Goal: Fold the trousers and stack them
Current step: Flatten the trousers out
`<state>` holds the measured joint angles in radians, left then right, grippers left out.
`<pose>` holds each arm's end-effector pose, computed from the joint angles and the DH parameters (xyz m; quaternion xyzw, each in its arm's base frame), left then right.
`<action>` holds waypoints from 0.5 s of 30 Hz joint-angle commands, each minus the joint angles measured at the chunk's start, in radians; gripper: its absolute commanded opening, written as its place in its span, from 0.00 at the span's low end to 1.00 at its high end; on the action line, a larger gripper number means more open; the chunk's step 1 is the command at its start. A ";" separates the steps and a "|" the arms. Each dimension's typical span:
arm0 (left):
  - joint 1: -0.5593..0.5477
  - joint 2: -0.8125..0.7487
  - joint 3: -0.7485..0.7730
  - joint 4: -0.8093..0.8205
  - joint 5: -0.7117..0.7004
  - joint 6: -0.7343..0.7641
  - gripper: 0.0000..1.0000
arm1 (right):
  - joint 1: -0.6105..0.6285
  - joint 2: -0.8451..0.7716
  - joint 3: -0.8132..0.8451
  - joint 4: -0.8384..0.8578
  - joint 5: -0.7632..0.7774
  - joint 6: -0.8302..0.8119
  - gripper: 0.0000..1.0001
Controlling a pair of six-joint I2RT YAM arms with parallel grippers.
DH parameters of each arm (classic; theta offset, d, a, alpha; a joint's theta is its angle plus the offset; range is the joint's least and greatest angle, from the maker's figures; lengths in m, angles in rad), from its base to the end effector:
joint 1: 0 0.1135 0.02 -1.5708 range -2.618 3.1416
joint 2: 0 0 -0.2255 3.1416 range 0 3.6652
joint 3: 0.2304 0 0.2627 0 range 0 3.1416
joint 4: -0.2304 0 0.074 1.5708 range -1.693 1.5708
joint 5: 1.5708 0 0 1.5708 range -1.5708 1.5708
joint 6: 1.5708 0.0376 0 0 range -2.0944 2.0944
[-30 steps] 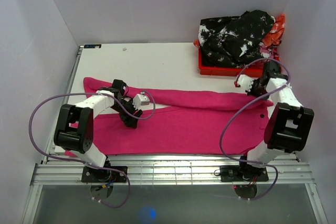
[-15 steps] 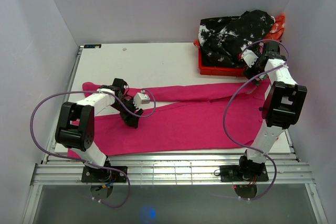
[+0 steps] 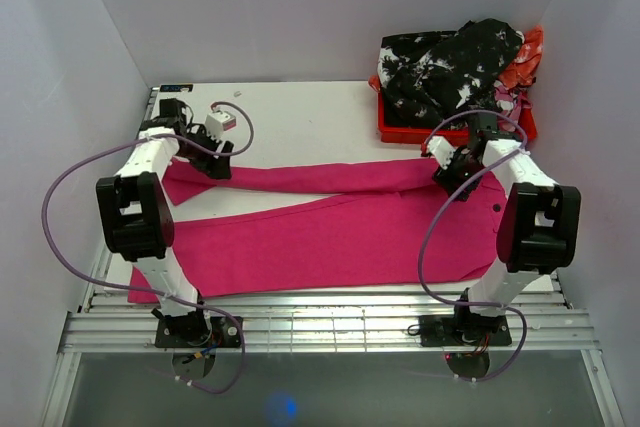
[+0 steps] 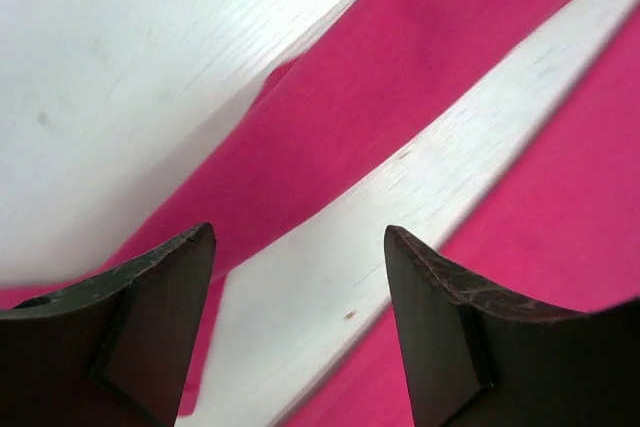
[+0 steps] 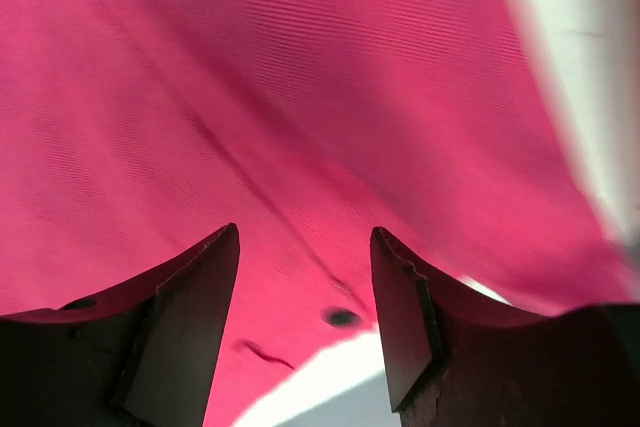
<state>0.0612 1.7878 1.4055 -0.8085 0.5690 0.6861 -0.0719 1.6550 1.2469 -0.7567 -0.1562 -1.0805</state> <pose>0.3680 0.0022 0.1958 0.3402 0.8806 -0.1904 0.2694 0.3410 -0.0187 0.1897 -0.4856 0.8473 -0.0454 0.2102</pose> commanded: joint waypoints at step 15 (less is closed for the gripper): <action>0.089 0.321 0.229 0.110 -0.147 0.093 0.78 | 0.032 0.051 -0.335 0.122 0.139 -0.104 0.60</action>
<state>0.1509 2.0258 1.5406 -0.8043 0.4309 0.8471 -0.0223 1.6836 1.0103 -0.6258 -0.1062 -1.1137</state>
